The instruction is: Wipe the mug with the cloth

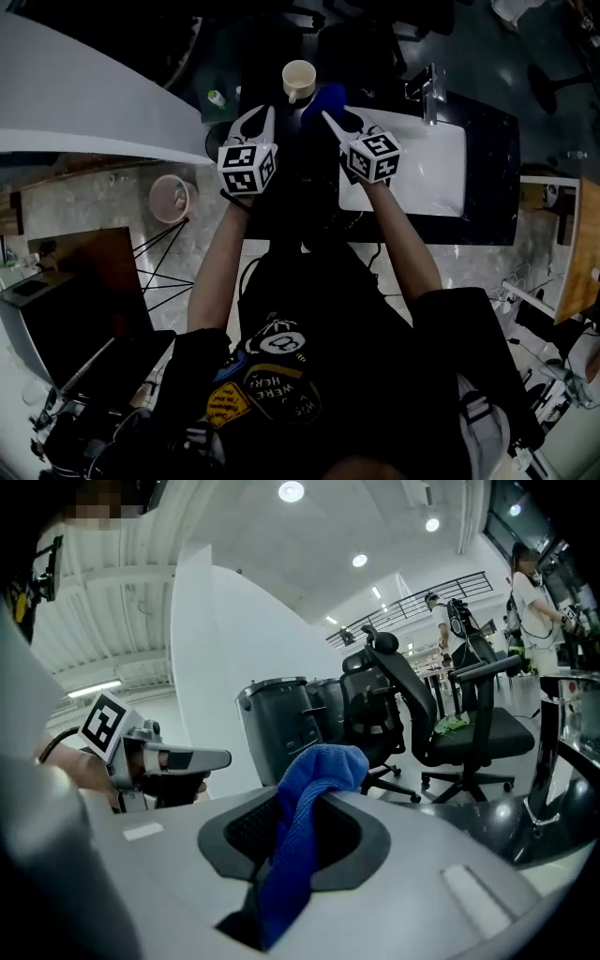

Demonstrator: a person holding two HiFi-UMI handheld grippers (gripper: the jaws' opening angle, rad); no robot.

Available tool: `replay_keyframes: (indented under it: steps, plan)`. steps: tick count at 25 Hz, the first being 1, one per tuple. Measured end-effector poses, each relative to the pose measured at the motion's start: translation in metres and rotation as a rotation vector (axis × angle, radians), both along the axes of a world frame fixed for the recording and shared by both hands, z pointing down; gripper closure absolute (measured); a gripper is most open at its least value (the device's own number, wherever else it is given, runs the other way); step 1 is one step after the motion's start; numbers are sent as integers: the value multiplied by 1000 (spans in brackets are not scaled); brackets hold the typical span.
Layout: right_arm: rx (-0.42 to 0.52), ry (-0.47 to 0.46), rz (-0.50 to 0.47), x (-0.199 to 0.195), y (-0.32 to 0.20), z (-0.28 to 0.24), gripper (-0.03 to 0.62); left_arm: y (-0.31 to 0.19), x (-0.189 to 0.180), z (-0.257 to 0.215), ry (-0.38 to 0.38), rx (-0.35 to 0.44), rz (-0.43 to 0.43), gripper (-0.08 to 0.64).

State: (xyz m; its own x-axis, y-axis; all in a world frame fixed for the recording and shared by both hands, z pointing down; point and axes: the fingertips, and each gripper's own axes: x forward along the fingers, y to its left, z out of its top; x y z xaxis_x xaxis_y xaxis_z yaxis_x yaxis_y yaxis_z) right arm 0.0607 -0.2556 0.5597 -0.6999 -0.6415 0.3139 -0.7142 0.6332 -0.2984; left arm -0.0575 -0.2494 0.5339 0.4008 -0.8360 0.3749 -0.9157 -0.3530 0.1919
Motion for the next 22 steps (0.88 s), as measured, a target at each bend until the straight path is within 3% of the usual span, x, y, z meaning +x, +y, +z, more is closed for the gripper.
replay_keyframes:
  steps: [8, 12, 15, 18, 22]
  plan:
    - [-84, 62, 16, -2, -72, 32, 512, -117, 4, 48, 2, -59, 84, 555]
    - [-178, 132, -55, -13, -67, 69, 512, -122, 25, 68, -12, -97, 166, 555]
    - [-253, 189, -121, -21, -58, 98, 512, -121, 28, 71, -29, -75, 155, 555]
    - [-223, 188, -96, -12, -65, 91, 512, -121, 30, 71, -62, -69, 178, 555]
    - [-145, 172, -40, 6, -106, 60, 512, -123, 33, 71, -174, -25, 219, 555]
